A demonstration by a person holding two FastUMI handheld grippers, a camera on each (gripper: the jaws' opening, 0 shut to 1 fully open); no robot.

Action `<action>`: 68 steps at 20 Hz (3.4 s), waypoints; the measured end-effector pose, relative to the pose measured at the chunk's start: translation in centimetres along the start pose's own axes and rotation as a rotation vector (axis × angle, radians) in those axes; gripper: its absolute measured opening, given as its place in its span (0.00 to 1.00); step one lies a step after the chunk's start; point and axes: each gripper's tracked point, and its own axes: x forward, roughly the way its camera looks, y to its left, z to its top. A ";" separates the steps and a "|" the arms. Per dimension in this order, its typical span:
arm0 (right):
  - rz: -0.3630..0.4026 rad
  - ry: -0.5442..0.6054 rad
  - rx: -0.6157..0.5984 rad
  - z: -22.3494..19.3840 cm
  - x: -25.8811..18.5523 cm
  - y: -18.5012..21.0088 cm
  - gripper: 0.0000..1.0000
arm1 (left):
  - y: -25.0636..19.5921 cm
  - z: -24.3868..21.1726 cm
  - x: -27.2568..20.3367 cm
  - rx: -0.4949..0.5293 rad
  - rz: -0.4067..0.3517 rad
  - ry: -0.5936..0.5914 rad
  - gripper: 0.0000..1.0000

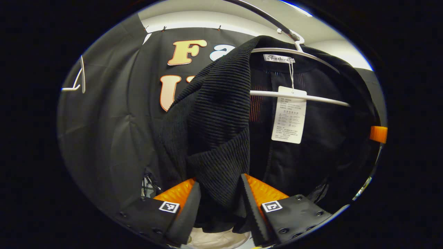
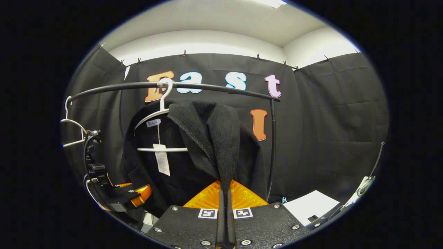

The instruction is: Grasp the clothes on the hanger with both hands and then place them into the laundry hamper below.

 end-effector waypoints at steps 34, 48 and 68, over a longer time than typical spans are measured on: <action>0.060 -0.064 0.108 4.5 12.7 -13.0 0.01 | 10.4 10.6 -4.2 0.083 0.211 -0.093 0.07; 0.135 0.128 0.287 -8.3 15.8 -8.0 0.01 | 14.4 13.8 -5.8 -0.003 0.245 -0.151 0.07; 0.202 0.469 0.413 -27.3 14.5 6.0 0.01 | 19.6 4.7 -5.9 0.030 0.307 0.009 0.07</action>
